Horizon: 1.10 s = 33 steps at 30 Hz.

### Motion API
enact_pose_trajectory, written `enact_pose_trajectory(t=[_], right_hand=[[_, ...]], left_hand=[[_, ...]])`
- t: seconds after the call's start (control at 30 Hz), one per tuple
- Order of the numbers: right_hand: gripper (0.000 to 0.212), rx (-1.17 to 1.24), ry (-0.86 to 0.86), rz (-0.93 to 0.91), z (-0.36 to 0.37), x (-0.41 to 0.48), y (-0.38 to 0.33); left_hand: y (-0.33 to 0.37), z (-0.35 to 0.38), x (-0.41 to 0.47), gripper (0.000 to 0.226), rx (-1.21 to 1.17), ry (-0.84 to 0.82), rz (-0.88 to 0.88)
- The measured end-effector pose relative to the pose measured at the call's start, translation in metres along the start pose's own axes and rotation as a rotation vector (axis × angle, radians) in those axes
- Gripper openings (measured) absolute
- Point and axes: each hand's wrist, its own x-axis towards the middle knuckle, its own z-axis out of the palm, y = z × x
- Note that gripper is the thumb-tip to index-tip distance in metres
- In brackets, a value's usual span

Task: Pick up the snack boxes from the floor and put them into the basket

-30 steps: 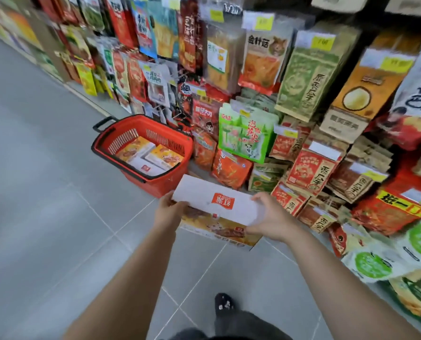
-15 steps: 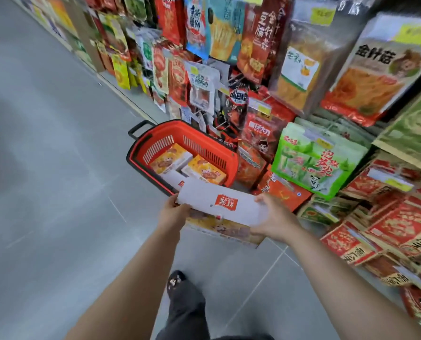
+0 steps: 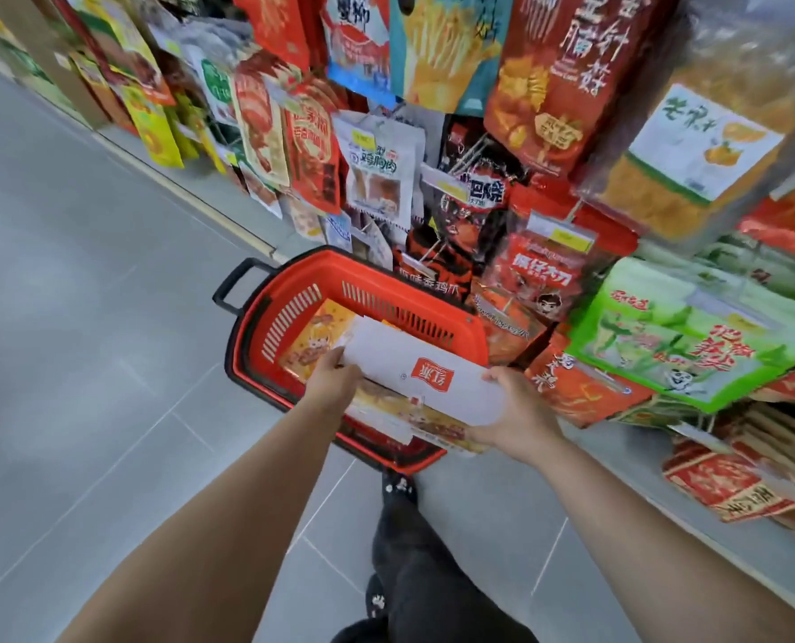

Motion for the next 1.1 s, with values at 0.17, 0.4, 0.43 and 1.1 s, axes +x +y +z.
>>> enact_pose_trajectory(t=[0.17, 0.4, 0.43, 1.1], right_hand=[[0.092, -0.002, -0.045, 0.031, 0.017, 0.092, -0.013], [0.099, 0.015, -0.122, 0.147, 0.079, 0.195, -0.002], [0.1, 0.018, -0.132, 0.163, 0.088, 0.207, 0.002], [0.053, 0.143, 0.126, 0.555, 0.154, 0.307, 0.032]], left_hand=[[0.03, 0.005, 0.084, 0.059, -0.03, -0.028, -0.056], [0.019, 0.018, 0.219, 0.051, 0.072, -0.054, -0.12], [0.017, 0.021, 0.234, 0.048, 0.098, -0.058, -0.116], [0.029, 0.061, 0.338, 0.071, 0.648, -0.258, -0.105]])
